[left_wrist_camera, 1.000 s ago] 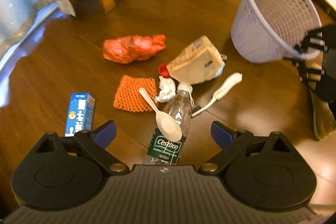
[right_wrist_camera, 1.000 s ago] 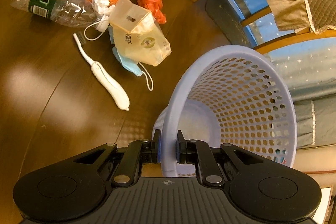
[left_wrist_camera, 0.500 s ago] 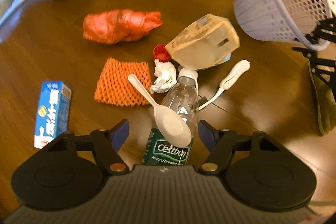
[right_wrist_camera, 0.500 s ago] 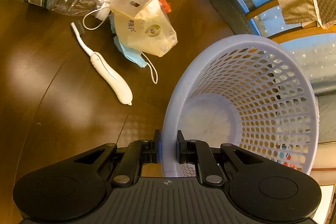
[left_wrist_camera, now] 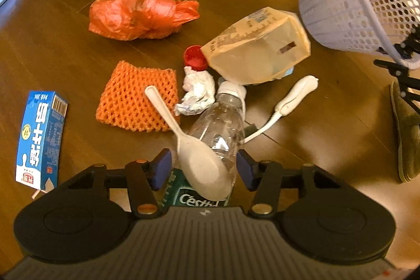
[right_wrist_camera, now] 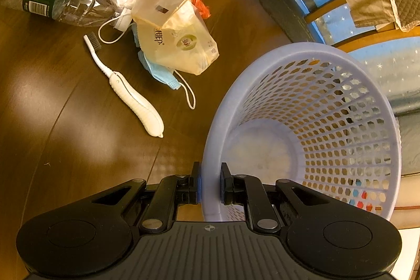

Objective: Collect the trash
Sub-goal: 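Lower the left gripper onto the white plastic spoon and close on it, then lift the spoon with the left gripper and drop it into the held wastebasket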

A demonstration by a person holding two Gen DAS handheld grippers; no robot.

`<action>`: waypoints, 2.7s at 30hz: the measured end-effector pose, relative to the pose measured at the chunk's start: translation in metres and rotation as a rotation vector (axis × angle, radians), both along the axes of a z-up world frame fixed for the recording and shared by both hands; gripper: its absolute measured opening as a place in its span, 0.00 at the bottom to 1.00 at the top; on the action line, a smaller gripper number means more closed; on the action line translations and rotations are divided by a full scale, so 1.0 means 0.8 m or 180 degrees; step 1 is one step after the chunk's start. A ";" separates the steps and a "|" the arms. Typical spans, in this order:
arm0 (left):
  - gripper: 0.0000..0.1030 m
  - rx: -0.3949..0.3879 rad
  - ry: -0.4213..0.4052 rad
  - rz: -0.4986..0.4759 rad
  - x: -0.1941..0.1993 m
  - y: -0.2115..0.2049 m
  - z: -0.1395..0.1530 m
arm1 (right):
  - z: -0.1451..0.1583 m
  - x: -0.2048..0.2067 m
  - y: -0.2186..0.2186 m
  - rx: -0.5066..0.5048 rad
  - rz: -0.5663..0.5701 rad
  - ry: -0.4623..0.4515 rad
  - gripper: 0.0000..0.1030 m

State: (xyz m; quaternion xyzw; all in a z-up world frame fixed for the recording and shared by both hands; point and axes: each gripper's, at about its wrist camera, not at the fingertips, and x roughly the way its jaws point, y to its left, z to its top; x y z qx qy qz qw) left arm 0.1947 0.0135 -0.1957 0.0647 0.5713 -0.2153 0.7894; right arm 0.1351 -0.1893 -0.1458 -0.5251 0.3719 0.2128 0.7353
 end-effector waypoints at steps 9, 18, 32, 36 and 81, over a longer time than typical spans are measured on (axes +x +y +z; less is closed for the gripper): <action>0.33 -0.0047 0.0099 0.0018 0.000 0.005 -0.002 | 0.000 -0.001 0.004 -0.0003 0.0003 0.0001 0.09; 0.26 -0.0047 0.0167 -0.0039 -0.010 0.006 0.005 | 0.000 0.000 0.004 0.0005 -0.0003 0.0003 0.09; 0.25 -0.0149 0.0181 0.0115 -0.024 0.017 0.029 | 0.000 -0.001 0.006 -0.0016 0.0041 0.0027 0.10; 0.25 -0.0092 0.0201 0.0093 -0.028 0.015 0.018 | -0.001 -0.003 0.003 -0.0026 0.0059 0.0024 0.10; 0.49 -0.1081 0.0752 0.1453 0.046 0.097 -0.045 | 0.001 0.000 0.010 0.0017 0.0107 0.0010 0.10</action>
